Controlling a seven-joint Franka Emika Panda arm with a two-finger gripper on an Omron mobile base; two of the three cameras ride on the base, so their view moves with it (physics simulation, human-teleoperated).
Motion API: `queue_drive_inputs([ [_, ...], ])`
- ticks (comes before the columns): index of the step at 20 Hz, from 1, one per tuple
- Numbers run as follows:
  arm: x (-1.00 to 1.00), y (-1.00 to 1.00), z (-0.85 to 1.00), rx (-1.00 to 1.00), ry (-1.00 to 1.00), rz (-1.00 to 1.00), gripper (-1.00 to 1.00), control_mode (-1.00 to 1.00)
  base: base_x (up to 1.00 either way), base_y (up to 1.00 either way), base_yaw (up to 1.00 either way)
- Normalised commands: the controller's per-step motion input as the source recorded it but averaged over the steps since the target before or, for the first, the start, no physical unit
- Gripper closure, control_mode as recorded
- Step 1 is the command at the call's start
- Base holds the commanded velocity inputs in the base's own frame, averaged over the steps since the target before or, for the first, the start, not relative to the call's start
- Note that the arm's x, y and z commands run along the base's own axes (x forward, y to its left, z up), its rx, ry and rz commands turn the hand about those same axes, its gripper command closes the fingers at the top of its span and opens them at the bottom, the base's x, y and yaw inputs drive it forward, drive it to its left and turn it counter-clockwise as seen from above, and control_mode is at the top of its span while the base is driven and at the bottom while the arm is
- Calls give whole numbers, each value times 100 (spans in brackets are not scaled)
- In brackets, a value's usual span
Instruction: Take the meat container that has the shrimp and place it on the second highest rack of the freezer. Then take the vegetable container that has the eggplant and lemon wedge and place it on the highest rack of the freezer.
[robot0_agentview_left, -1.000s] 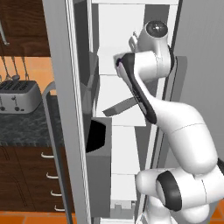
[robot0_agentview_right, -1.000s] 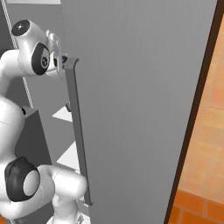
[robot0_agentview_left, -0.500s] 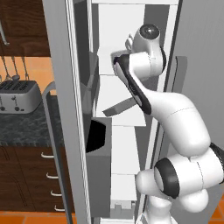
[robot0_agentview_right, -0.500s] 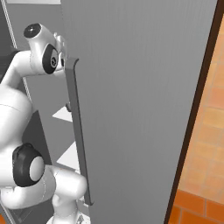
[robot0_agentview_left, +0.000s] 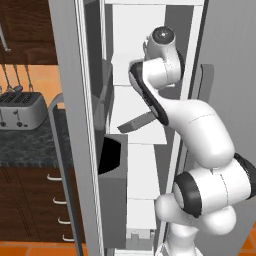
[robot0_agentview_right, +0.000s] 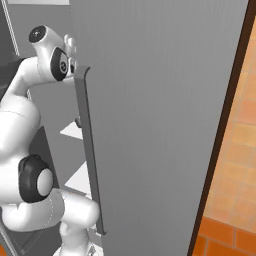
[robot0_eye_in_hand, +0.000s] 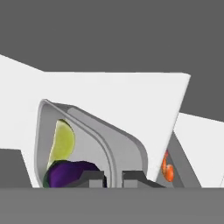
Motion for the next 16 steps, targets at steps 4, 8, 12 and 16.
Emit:
queue_drive_inputs([
  [4, 8, 0, -6, 0, 0, -3, 100, -100, 0, 0, 0],
  [8, 6, 0, -1, 0, 0, 0, -100, -100, 0, 0, 0],
  [12, 0, 0, 0, 0, -4, 0, -100, -100, 0, 0, 0],
  [16, -4, 0, 1, 0, -15, 0, -100, -100, 0, 0, 0],
])
